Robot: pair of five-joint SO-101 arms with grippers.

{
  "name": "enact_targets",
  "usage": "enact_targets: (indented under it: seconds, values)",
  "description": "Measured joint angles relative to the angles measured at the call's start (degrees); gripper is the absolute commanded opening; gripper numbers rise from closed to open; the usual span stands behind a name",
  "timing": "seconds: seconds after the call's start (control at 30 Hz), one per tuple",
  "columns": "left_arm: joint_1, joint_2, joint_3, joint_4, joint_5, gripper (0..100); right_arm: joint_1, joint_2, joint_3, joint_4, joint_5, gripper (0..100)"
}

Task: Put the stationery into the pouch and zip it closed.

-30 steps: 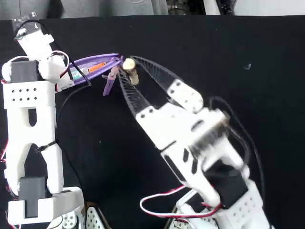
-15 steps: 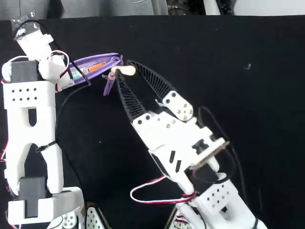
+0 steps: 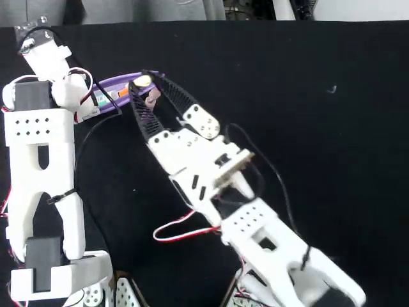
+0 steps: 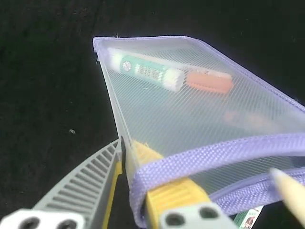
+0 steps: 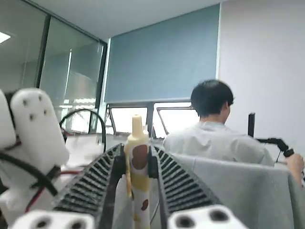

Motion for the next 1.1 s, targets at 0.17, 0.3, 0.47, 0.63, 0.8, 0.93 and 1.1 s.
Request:
enact_targets:
  seconds: [0.17,0.3,0.47,0.63,0.8,0.93,1.1]
  values:
    - [0.0,0.0,0.0,0.0,0.0,3,0.0,6.77,-0.09,-1.23,-0.26,1.1]
    - [0.0,0.09,0.0,0.0,0.0,3,0.09,10.11,-0.44,-1.23,-2.64,1.6]
    - [-0.62,0.09,0.09,-1.14,0.09,3,0.18,14.86,-1.85,-1.23,-7.47,14.1]
    - [-0.62,0.09,0.09,-1.14,0.09,3,0.35,19.08,-5.45,1.67,-8.09,18.8]
    - [-0.62,0.09,0.09,-1.14,0.09,3,0.53,19.08,-11.25,13.63,-8.26,18.8]
    - [-0.62,0.09,0.09,-1.14,0.09,3,1.32,15.74,-14.24,23.47,-8.26,18.8]
    - [-2.99,0.09,0.09,-2.11,0.35,3,6.77,8.35,-19.69,37.01,-8.26,18.5]
